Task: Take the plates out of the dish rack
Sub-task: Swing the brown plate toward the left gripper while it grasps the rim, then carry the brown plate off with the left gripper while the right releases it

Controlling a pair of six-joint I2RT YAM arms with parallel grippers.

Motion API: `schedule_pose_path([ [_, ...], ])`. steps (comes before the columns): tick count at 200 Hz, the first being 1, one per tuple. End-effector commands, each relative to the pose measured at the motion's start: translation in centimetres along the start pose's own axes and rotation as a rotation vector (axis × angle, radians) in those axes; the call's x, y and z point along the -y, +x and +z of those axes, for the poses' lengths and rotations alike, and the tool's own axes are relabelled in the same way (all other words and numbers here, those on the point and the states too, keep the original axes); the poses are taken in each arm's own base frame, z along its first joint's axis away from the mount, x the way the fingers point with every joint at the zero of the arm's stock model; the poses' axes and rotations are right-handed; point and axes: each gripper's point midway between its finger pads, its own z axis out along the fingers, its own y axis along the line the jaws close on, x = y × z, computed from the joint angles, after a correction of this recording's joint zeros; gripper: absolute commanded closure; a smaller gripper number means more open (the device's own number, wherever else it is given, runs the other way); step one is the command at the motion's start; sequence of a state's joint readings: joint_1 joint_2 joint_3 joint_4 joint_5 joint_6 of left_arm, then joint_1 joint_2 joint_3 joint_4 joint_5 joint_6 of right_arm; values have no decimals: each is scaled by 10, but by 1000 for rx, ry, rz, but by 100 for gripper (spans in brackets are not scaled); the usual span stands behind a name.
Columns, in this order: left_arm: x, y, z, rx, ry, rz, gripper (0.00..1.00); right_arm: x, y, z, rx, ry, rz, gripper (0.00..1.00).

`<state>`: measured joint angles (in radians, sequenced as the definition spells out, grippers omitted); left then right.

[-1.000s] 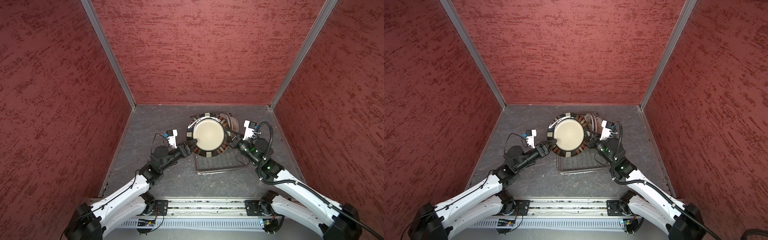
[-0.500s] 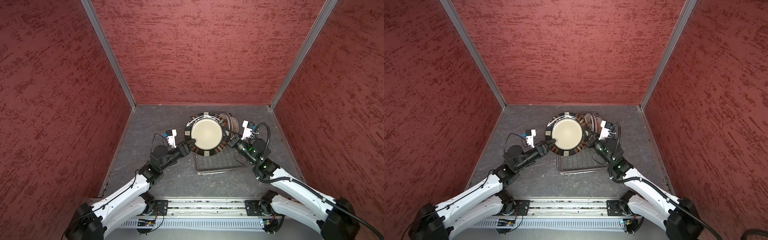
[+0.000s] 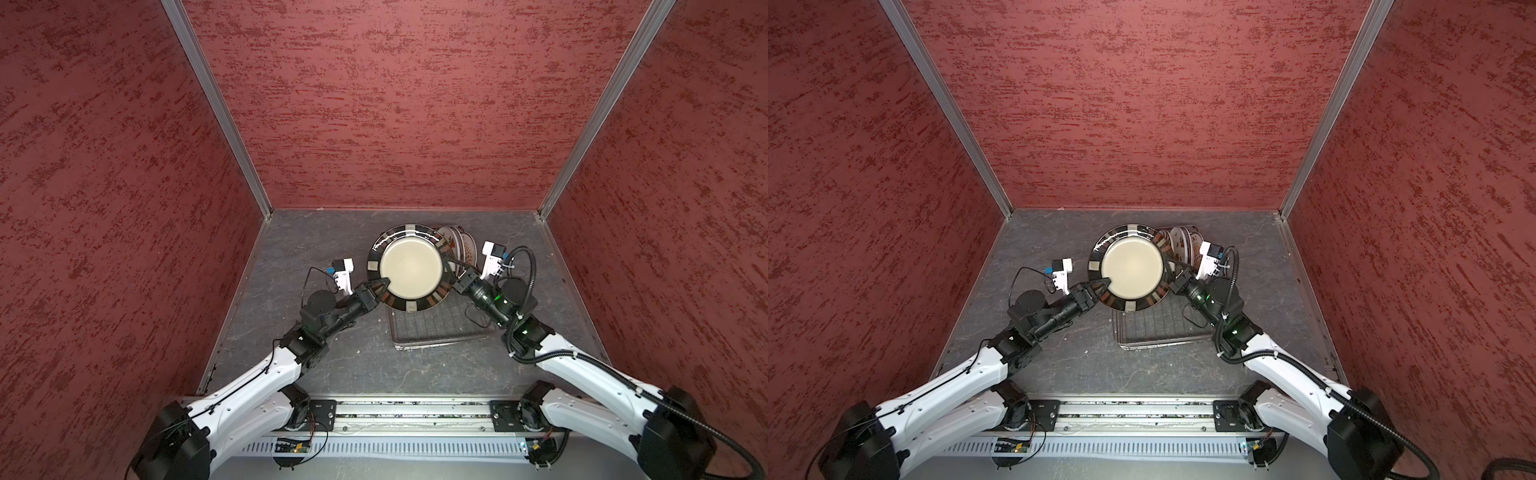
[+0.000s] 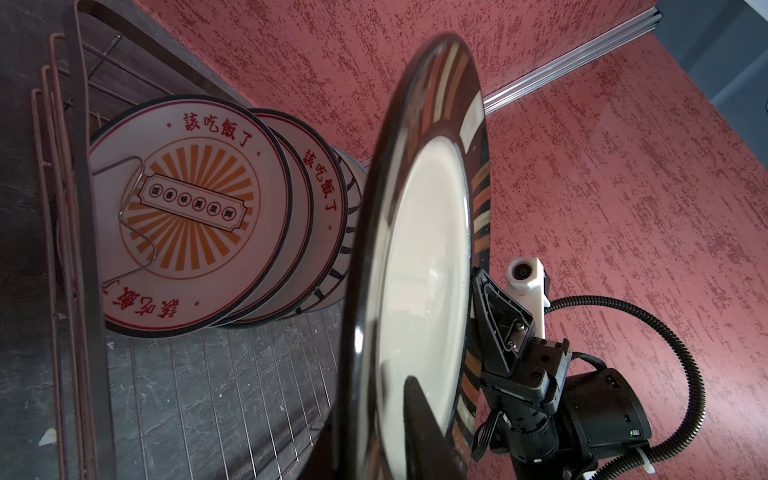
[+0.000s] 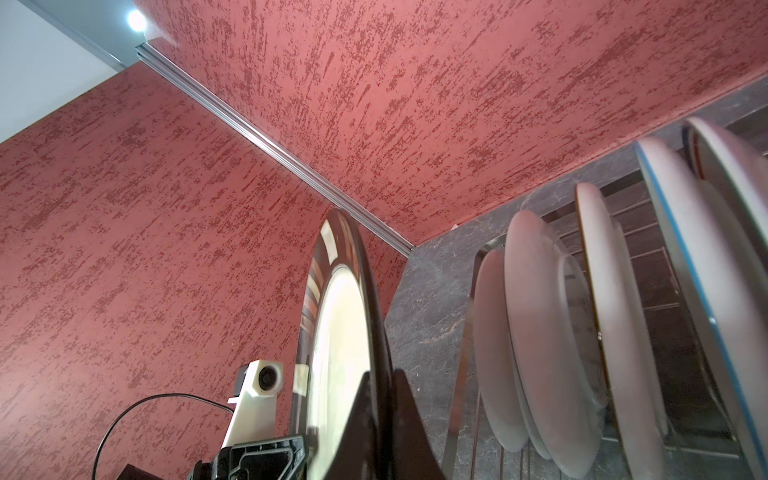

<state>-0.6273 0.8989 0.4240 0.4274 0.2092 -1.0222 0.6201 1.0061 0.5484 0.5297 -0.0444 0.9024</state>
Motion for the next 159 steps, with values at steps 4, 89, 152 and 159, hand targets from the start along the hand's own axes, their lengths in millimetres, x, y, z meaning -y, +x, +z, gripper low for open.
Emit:
schedule_pose_path([
  [4, 15, -1, 2, -14, 57, 17, 85, -48, -31, -6, 102, -187, 33, 100],
  [89, 22, -6, 5, -4, 85, 6, 100, -35, -9, 11, 3, -148, 26, 93],
  [152, 36, -23, 8, 22, 131, -23, 100, -41, 4, 17, -90, -159, -27, 14],
  [159, 37, -24, 8, 25, 135, -21, 100, -41, 6, 18, -105, -156, -32, 6],
])
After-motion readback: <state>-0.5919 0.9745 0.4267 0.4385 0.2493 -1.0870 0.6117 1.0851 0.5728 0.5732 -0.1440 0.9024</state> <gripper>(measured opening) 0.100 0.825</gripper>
